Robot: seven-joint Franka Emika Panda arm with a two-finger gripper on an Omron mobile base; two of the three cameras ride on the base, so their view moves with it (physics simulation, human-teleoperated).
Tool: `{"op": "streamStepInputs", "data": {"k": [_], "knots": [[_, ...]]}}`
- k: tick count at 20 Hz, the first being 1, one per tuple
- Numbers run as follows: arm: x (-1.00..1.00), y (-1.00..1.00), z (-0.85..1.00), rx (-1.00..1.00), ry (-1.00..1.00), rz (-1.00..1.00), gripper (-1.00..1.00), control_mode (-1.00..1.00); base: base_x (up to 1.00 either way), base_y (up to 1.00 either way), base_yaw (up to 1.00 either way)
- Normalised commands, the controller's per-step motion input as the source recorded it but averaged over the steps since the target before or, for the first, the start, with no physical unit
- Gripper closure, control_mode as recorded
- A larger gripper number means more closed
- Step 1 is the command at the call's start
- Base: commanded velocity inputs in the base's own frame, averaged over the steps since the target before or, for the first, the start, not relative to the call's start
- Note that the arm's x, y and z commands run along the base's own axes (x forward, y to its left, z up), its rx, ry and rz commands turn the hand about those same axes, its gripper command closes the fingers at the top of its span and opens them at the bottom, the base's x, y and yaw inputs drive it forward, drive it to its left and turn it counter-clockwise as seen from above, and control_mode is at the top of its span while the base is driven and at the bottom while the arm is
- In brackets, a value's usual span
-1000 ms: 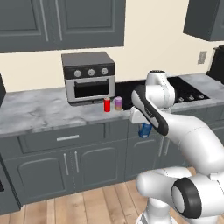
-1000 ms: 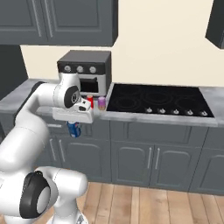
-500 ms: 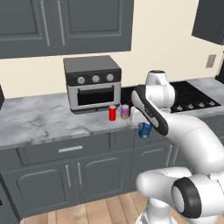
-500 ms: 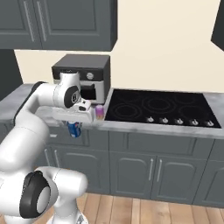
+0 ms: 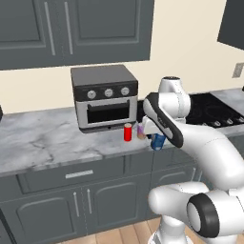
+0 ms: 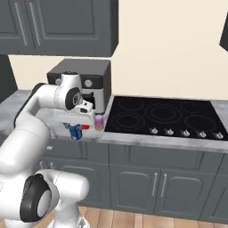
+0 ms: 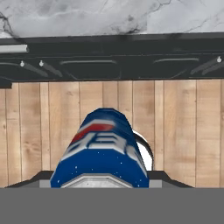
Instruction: Four empty soda cans are scattered around the kitchen. Gather all the cans and cluster them next to the stove for recycling.
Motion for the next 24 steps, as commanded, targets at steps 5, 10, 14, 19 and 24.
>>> {"op": "streamStepInputs", "data": {"k": [5, 10, 14, 19, 24], "knots": [[0.0, 0.0, 0.0, 0.0, 0.0, 0.0, 1.0, 1.0, 0.4, 0.25, 0.0], [0.0, 0.0, 0.0, 0.0, 0.0, 0.0, 1.0, 1.0, 0.36, 0.21, 0.0], [0.0, 0.0, 0.0, 0.0, 0.0, 0.0, 1.0, 1.0, 0.31, 0.22, 0.0], [0.0, 0.0, 0.0, 0.0, 0.0, 0.0, 1.0, 1.0, 0.36, 0.23, 0.0], [0.0, 0.0, 0.0, 0.0, 0.0, 0.0, 1.0, 1.0, 0.38, 0.22, 0.0]]}}
